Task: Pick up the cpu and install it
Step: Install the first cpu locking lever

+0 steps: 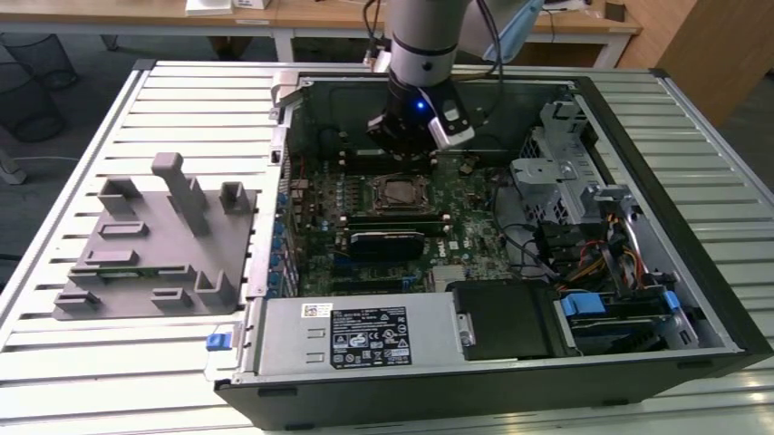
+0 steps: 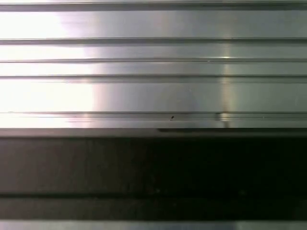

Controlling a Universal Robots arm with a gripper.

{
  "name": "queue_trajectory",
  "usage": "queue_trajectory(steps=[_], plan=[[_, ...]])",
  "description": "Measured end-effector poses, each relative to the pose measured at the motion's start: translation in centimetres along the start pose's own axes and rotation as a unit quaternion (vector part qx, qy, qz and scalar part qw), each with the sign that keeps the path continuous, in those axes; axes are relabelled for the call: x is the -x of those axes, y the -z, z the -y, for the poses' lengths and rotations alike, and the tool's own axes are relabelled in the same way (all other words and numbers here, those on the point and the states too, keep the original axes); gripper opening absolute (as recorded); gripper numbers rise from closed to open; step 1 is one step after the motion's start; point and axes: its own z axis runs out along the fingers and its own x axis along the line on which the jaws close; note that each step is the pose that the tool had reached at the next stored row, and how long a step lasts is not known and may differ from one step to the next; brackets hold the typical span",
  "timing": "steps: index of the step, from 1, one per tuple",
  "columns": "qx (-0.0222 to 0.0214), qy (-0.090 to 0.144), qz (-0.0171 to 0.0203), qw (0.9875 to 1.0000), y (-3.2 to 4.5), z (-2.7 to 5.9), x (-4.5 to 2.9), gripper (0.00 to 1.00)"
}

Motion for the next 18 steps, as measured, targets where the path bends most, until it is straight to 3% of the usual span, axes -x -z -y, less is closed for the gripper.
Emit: queue_trajectory(steps=[7,18], plan=[[0.0,0.0,0.0,1.0,-0.59,0.02,0.19,0.11],[-0.0016,0.0,0.0001,1.0,-0.38,0.0,0.2,0.11]])
